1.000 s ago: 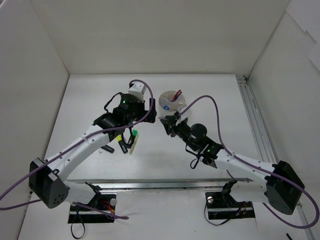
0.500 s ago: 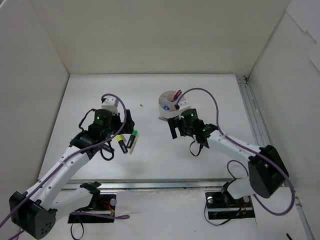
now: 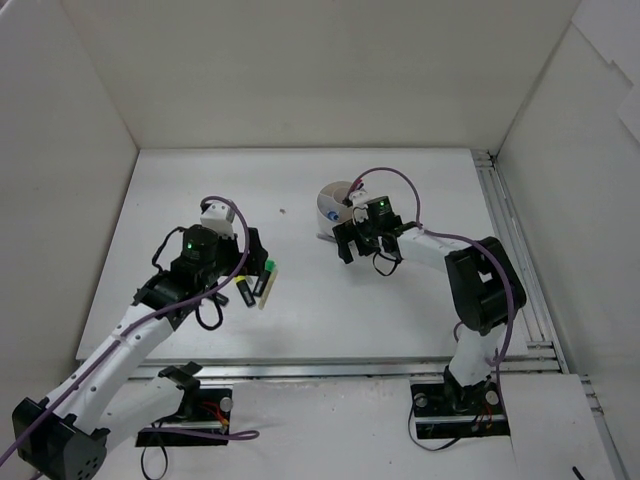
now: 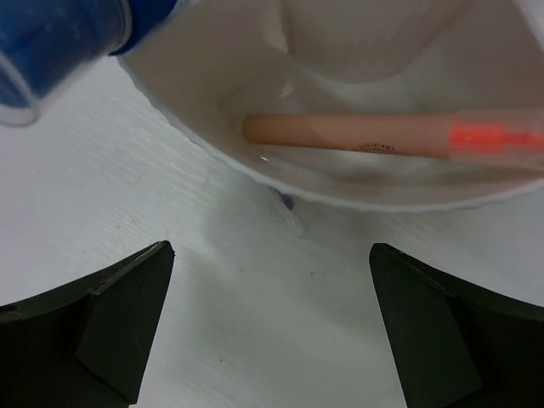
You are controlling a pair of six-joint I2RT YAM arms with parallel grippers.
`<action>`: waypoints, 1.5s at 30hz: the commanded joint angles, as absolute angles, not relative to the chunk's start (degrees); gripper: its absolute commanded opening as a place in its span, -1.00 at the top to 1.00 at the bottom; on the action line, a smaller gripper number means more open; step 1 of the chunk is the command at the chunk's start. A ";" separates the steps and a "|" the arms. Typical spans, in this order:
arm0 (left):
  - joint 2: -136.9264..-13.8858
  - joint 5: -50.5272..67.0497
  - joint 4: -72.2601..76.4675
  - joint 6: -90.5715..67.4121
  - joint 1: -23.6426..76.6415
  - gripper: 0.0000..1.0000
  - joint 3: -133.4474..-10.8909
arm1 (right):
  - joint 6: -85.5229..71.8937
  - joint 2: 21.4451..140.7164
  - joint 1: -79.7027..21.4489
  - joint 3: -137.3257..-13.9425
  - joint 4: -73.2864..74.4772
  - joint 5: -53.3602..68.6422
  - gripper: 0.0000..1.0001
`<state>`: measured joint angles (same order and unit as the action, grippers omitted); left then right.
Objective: Sort the stationery into containers
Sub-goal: Move the storage box to the center of the board, then pick up the pen from the center of the board.
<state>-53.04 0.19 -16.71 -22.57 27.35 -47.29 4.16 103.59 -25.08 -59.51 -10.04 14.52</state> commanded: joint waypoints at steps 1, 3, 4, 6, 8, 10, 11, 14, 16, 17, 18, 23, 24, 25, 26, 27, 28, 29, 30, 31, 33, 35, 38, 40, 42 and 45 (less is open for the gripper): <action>-52.64 0.26 -13.10 -21.01 27.07 -0.99 -47.99 | 4.84 104.84 -25.23 -62.23 -15.02 17.23 -0.96; -52.91 0.26 -13.10 -20.92 27.07 -0.99 -48.08 | 4.40 105.47 -24.96 -62.49 -16.51 17.31 -0.96; -53.35 -1.74 -13.18 -20.92 27.07 -0.99 -48.34 | 3.96 106.16 -24.79 -62.49 -17.31 18.10 -0.96; -53.87 -2.02 -13.36 -20.92 27.07 -0.99 -48.95 | 3.69 107.22 -24.70 -63.45 -17.49 18.63 -0.96; -54.58 -2.20 -13.80 -20.83 27.07 -0.99 -49.13 | 3.78 107.75 -24.78 -63.98 -17.05 20.12 -0.96; -54.84 -2.20 -13.80 -20.74 27.07 -0.99 -49.22 | 3.43 108.37 -24.70 -63.98 -18.28 21.70 -0.96; -54.84 -2.20 -13.71 -20.83 27.07 -0.99 -49.22 | 3.34 108.80 -24.70 -63.72 -18.98 21.71 -0.96; -55.28 -2.37 -13.80 -20.66 27.07 -0.99 -49.31 | 2.82 109.69 -24.70 -63.81 -19.77 23.03 -0.95; -55.55 -2.55 -14.32 -20.65 27.07 -0.99 -49.57 | 2.46 109.95 -24.87 -63.37 -20.21 23.29 -0.89; -55.46 -2.64 -14.33 -20.74 27.07 -1.00 -49.66 | 2.29 109.86 -24.96 -63.37 -19.69 22.77 -0.86; -55.46 -2.64 -14.41 -20.74 27.07 -1.00 -49.75 | 2.11 109.60 -25.31 -62.93 -19.69 22.33 -0.82; -55.55 -3.08 -14.76 -21.01 27.07 -0.99 -49.83 | 2.81 108.02 -28.99 -60.21 -19.60 16.10 -0.41; -55.63 -3.08 -14.85 -21.18 27.07 -0.99 -49.75 | 3.07 107.76 -29.70 -60.03 -19.34 14.34 -0.35; -55.46 -3.08 -15.03 -21.18 27.07 -0.99 -49.75 | 3.16 107.67 -30.40 -59.59 -19.07 11.80 -0.20; -55.46 -3.08 -15.03 -21.27 27.07 -0.99 -49.57 | 2.82 107.49 -31.45 -59.15 -18.29 10.91 -0.12; -55.28 -3.08 -14.86 -21.53 27.07 -0.99 -49.31 | 1.94 107.14 -31.81 -58.98 -17.85 9.85 0.09; -55.28 -3.16 -14.94 -21.71 27.07 -0.99 -49.13 | 1.41 106.88 -32.08 -58.54 -17.84 8.71 0.18; -55.37 -3.34 -14.85 -21.80 27.07 -0.99 -49.04 | 0.62 106.53 -33.21 -57.23 -18.45 7.31 0.30; -55.46 -3.43 -15.20 -22.06 27.07 -0.99 -49.22 | 0.27 105.74 -34.01 -56.69 -18.63 4.86 0.41; -55.72 -3.51 -15.47 -22.15 27.07 -0.99 -49.48 | 0.26 105.21 -34.45 -55.99 -18.72 3.36 0.59; -55.90 -3.51 -15.91 -22.32 27.07 -0.99 -49.57 | 0.26 103.29 -36.47 -54.15 -18.55 0.46 0.72; -55.81 -2.64 -15.56 -22.24 27.07 -0.99 -49.48 | 0.26 102.05 -38.31 -52.91 -17.32 0.26 0.88; -55.63 -0.71 -15.12 -21.71 27.07 -0.99 -48.96 | 0.26 97.49 -40.16 -53.78 -11.80 0.52 1.00; -55.55 3.67 -14.85 -20.31 27.07 -0.99 -48.95 | -1.39 95.02 -41.21 -54.75 -7.24 4.64 1.00; -55.63 7.10 -14.50 -19.34 27.07 -0.99 -48.69 | -2.98 90.99 -41.48 -55.54 -3.88 9.99 1.00; -55.64 10.62 -13.10 -16.97 30.14 -0.99 -47.82 | -5.44 86.93 -41.31 -56.77 2.43 18.06 1.00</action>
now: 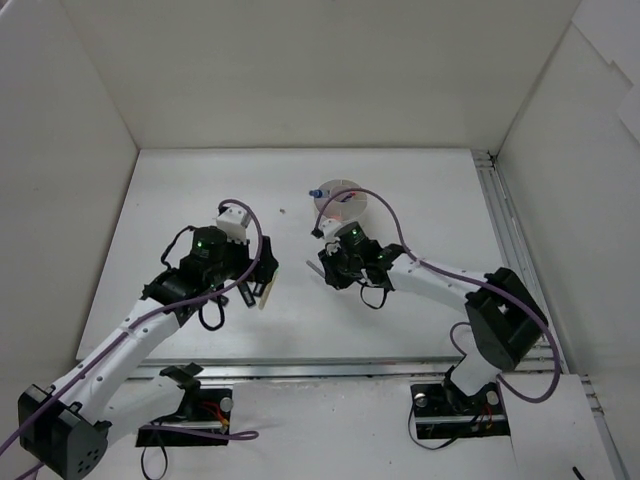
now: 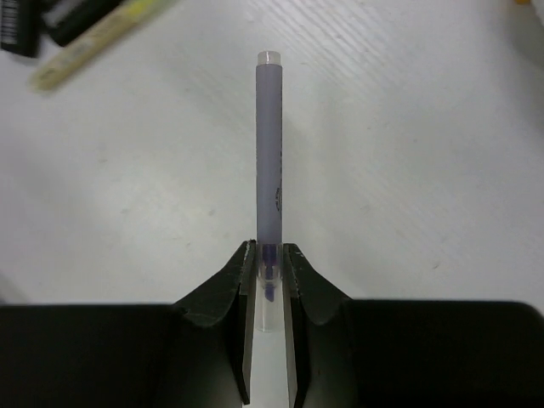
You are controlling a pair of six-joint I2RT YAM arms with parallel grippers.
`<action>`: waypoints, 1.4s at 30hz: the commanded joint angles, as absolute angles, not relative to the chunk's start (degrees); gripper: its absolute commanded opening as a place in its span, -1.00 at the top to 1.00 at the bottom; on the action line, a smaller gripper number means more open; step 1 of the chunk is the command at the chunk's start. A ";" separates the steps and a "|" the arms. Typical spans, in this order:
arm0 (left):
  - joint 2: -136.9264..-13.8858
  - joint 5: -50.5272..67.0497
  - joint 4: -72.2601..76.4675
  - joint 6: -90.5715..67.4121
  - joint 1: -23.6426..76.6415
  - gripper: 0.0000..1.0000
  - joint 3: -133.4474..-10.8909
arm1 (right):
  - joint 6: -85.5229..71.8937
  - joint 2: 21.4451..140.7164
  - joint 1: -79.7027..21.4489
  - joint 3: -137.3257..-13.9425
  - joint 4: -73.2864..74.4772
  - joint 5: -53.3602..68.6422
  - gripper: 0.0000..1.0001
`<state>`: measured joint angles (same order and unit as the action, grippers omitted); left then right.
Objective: Sort the stationery into containers
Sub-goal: Pick up the pen from the center of the board.
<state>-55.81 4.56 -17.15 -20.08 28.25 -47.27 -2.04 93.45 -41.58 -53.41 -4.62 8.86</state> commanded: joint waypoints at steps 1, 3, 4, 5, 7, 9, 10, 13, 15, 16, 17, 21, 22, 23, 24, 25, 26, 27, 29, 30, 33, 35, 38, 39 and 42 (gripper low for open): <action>-55.63 11.77 -12.66 -16.09 31.02 -0.99 -47.55 | -5.62 86.58 -39.92 -58.17 6.64 21.67 1.00; -55.98 17.97 -11.60 -12.76 33.30 -0.99 -48.16 | -3.61 86.48 -37.63 -60.20 14.80 30.71 1.00; -56.07 20.71 -11.43 -11.00 35.05 -0.99 -48.51 | -2.99 86.40 -37.01 -62.03 17.12 32.50 1.00; -56.60 22.74 -11.08 -7.68 36.29 -0.99 -49.30 | -1.68 86.22 -36.83 -63.01 18.97 33.91 1.00; -57.21 27.06 -10.99 -4.15 38.92 -0.99 -50.01 | -1.58 85.87 -36.04 -64.42 21.26 36.99 1.00; -58.79 27.78 -11.60 -0.01 43.14 -0.99 -50.71 | -1.14 85.17 -35.86 -65.65 22.93 39.80 1.00; -59.76 26.73 -12.21 2.61 44.55 -0.99 -51.67 | -0.62 84.91 -35.69 -66.44 24.24 40.60 1.00; -63.88 19.09 -13.88 4.48 48.86 -0.99 -54.47 | 1.30 83.85 -35.95 -67.67 27.59 44.02 1.00; -67.05 15.49 -15.20 5.18 50.79 -0.99 -55.80 | 1.41 82.89 -35.60 -67.85 29.52 46.05 1.00; -67.93 14.69 -15.38 5.36 51.41 -0.99 -57.03 | 0.97 82.45 -35.42 -67.76 29.71 47.19 1.00; -69.24 14.24 -15.64 5.54 51.94 -0.99 -57.39 | 0.97 81.40 -35.25 -67.68 29.79 49.46 1.00; -70.93 12.22 -15.38 6.24 53.96 -0.95 -57.92 | 0.26 79.02 -34.46 -67.67 30.76 52.03 1.00; -71.01 11.96 -15.29 6.24 53.96 -0.93 -57.92 | 0.26 78.75 -34.28 -67.59 30.94 52.64 1.00; -70.93 11.61 -15.21 6.07 54.49 -0.89 -57.83 | 0.26 78.14 -34.19 -67.76 31.02 54.04 1.00; -71.01 11.17 -15.12 5.98 54.49 -0.86 -57.75 | 0.26 77.87 -33.93 -67.76 31.20 54.75 1.00; -70.93 10.99 -15.03 5.80 54.49 -0.83 -57.48 | 0.26 77.70 -33.84 -67.85 31.38 55.36 1.00; -70.75 10.73 -14.59 5.63 54.49 -0.75 -57.31 | 0.26 77.35 -33.66 -68.03 31.55 56.33 1.00; -70.66 10.72 -14.50 5.63 54.49 -0.71 -57.30 | 0.26 77.17 -33.66 -68.11 31.64 56.51 1.00; -70.58 10.81 -14.07 5.54 55.02 -0.49 -57.30 | 0.26 77.34 -33.75 -68.12 31.99 56.69 1.00; -70.58 10.98 -13.98 5.54 55.54 -0.39 -57.39 | 0.26 77.52 -33.66 -68.20 32.25 56.25 1.00; -70.40 10.90 -13.27 5.62 56.60 0.03 -57.30 | 0.26 78.57 -33.66 -68.90 32.26 56.25 1.00; -70.31 10.29 -13.01 5.54 56.60 0.70 -57.39 | 0.26 78.93 -33.66 -69.69 32.26 56.08 1.00; -70.40 7.83 -12.48 4.66 57.13 1.00 -57.04 | 0.26 78.66 -33.57 -71.45 32.26 55.29 1.00; -70.31 7.74 -12.39 4.48 57.13 1.00 -56.95 | 0.26 78.58 -33.49 -71.98 32.08 55.02 1.00; -69.96 7.65 -10.99 3.61 57.13 1.00 -56.43 | 0.26 78.23 -33.40 -72.77 32.08 53.00 0.99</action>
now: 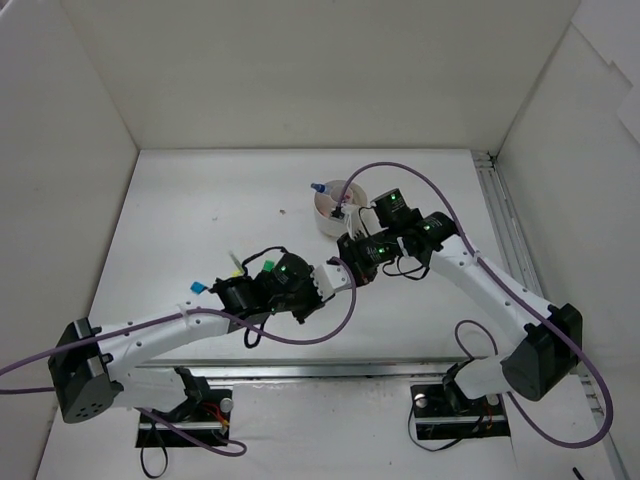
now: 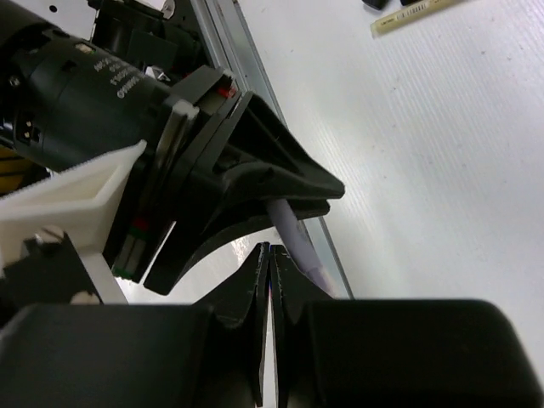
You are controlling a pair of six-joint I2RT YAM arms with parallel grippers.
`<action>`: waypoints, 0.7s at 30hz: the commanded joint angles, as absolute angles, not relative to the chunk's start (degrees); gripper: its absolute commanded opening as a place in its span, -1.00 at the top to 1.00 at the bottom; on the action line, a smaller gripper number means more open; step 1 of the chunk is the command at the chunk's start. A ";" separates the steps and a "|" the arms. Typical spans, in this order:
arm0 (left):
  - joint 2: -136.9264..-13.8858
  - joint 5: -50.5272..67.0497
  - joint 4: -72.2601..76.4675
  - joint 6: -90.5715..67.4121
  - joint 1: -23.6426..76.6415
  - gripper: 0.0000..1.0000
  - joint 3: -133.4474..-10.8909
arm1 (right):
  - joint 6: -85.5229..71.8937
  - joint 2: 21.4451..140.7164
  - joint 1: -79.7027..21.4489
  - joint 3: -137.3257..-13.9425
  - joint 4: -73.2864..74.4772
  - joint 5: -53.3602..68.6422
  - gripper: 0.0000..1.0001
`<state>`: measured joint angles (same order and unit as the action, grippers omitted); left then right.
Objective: Sort the stationery into containers
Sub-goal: Pick up the pen from the center of the board.
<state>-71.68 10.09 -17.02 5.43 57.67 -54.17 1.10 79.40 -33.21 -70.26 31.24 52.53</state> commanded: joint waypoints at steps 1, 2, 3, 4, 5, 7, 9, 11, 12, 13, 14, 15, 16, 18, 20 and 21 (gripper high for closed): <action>-69.53 7.56 -10.64 3.26 57.13 1.00 -55.82 | 0.26 77.79 -33.40 -72.86 32.08 52.56 0.98; -69.00 6.95 -9.59 2.90 57.13 1.00 -55.46 | 0.26 77.61 -33.57 -72.95 32.08 51.60 0.93; -68.65 6.77 -8.88 2.38 57.13 1.00 -55.02 | 0.26 77.43 -33.49 -73.12 32.08 50.90 0.85; -67.60 6.33 -8.27 2.03 57.13 1.00 -53.98 | -1.30 76.91 -33.49 -73.21 32.08 49.84 0.75; -66.80 5.72 -7.30 1.67 57.13 1.00 -53.36 | -1.84 76.56 -33.31 -73.39 31.99 46.79 0.45; -64.69 5.01 -5.20 1.14 57.13 1.00 -51.42 | -4.21 74.72 -33.14 -74.09 31.56 41.51 0.17; -62.85 4.75 -3.96 -0.77 57.13 1.00 -49.49 | -7.29 73.31 -32.96 -74.35 29.19 33.43 -0.28; -62.05 3.26 -2.55 -2.45 57.13 1.00 -48.43 | -8.96 70.85 -32.70 -74.01 25.60 28.67 -0.68; -61.62 2.47 -2.20 -3.33 57.13 1.00 -47.91 | -10.79 69.80 -32.61 -73.39 23.75 27.78 -0.73; -61.61 1.33 -1.68 -4.73 57.13 1.00 -47.81 | -11.42 67.87 -32.61 -72.52 21.90 28.03 -0.77; -61.61 0.71 -1.41 -5.62 57.13 1.00 -47.55 | -12.12 67.07 -32.61 -70.68 17.88 27.95 -0.79; -61.52 0.27 -1.23 -6.32 57.13 1.00 -47.46 | -14.04 65.41 -32.61 -69.62 16.36 27.78 -0.81; -61.61 -1.82 -0.88 -7.55 57.13 1.00 -47.37 | -14.24 64.87 -32.61 -68.74 15.22 27.43 -0.82; -61.26 -3.68 -0.44 -9.57 57.13 1.00 -47.11 | -17.29 63.73 -32.78 -66.02 12.58 25.06 -0.83; -60.91 -6.75 2.19 -13.07 57.13 1.00 -46.76 | -20.28 61.79 -32.78 -61.38 6.38 22.86 -0.84; -60.21 -7.20 3.33 -14.05 57.13 1.00 -45.89 | -24.83 60.57 -32.87 -59.17 2.41 22.07 -0.84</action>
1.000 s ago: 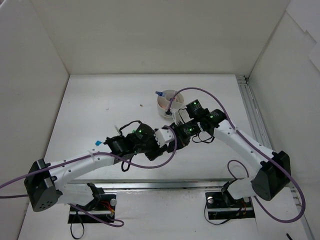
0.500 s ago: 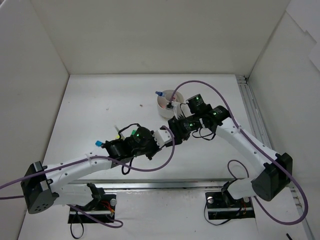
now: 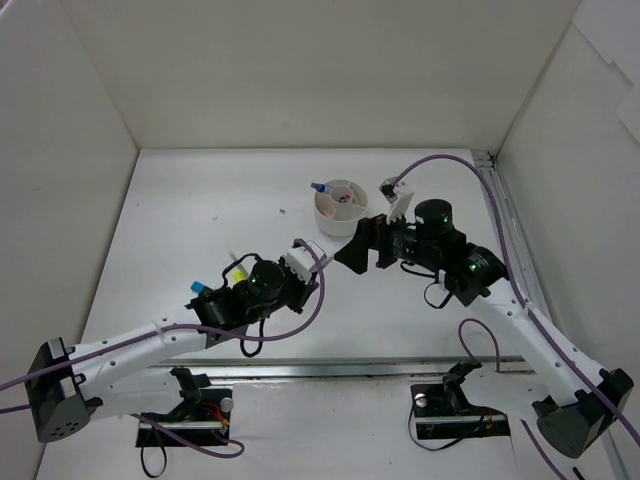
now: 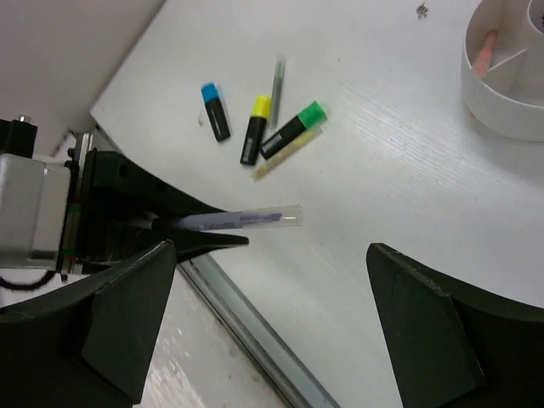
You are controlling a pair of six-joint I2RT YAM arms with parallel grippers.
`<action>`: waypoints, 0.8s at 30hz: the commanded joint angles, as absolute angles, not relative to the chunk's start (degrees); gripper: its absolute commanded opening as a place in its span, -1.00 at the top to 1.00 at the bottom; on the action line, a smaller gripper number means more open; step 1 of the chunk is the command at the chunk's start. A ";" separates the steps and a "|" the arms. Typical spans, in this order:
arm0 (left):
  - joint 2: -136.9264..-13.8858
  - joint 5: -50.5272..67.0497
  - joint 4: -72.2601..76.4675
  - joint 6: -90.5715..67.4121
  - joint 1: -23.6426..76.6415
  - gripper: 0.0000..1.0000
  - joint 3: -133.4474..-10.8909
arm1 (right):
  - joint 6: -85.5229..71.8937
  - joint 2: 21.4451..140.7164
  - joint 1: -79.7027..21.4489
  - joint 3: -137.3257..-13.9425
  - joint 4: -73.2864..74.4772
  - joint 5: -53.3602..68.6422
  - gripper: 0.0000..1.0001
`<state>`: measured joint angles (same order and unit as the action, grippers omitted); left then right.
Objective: Sort the stationery into containers
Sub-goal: Pick up the pen from the center of the board.
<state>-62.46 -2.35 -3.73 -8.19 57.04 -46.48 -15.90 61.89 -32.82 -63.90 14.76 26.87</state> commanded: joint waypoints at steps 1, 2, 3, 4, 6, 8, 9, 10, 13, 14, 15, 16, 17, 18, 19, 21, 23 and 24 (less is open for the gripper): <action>-59.86 -7.56 5.86 -14.76 57.13 1.00 -45.27 | -27.13 59.86 -32.87 -57.15 -1.89 21.45 -0.84; -59.51 -8.43 7.11 -16.33 57.13 1.00 -44.74 | -31.51 59.33 -32.78 -53.39 -8.11 20.14 -0.84; -58.81 -8.70 9.47 -16.96 57.13 1.00 -43.61 | -33.12 58.37 -32.87 -51.61 -11.65 19.26 -0.85; -58.28 -9.05 10.97 -17.57 57.13 1.00 -42.98 | -34.87 58.10 -33.48 -48.55 -17.61 17.16 -0.85; -57.13 -8.44 14.65 -17.75 57.13 1.00 -40.79 | -38.49 58.97 -35.84 -46.59 -23.35 14.60 -0.86; -56.87 -7.74 15.47 -17.49 57.13 1.00 -40.34 | -40.59 60.37 -37.52 -46.23 -28.03 13.63 -0.86; -57.04 -7.73 15.47 -17.23 57.13 1.00 -40.52 | -41.21 62.30 -37.96 -46.32 -29.43 14.15 -0.86; -57.22 -7.47 15.47 -17.31 57.13 1.00 -40.60 | -42.26 63.27 -38.66 -46.58 -31.88 14.15 -0.86; -57.57 -7.03 16.08 -16.88 57.13 1.00 -40.52 | -45.78 66.18 -39.63 -46.84 -35.67 14.24 -0.85; -57.66 -7.12 16.26 -16.88 57.13 1.00 -40.34 | -46.92 66.53 -39.73 -46.85 -36.12 14.24 -0.85; -57.66 -7.03 16.78 -16.79 57.13 1.00 -40.17 | -47.28 67.66 -40.16 -47.02 -36.30 14.93 -0.84; -57.66 -7.12 17.05 -16.61 57.13 1.00 -39.99 | -47.72 68.02 -40.17 -47.11 -36.21 14.94 -0.82; -58.09 -7.03 17.40 -16.35 57.13 1.00 -40.08 | -49.12 68.38 -40.34 -46.94 -36.12 14.77 -0.80; -58.36 -7.03 17.58 -16.35 57.13 1.00 -40.17 | -49.65 68.55 -40.52 -46.59 -36.21 14.33 -0.73; -58.71 -6.94 17.75 -16.35 57.13 1.00 -40.25 | -50.18 68.73 -40.52 -46.15 -36.21 14.15 -0.67; -60.02 -7.03 18.28 -16.44 57.13 1.00 -40.87 | -51.24 69.17 -41.04 -46.05 -36.30 14.24 -0.25; -61.08 -6.94 18.63 -16.52 57.13 1.00 -41.04 | -51.59 69.00 -41.48 -46.41 -36.30 14.24 0.12; -61.26 -6.94 18.81 -16.52 57.13 1.00 -41.13 | -51.42 68.91 -41.66 -46.49 -36.30 13.98 0.41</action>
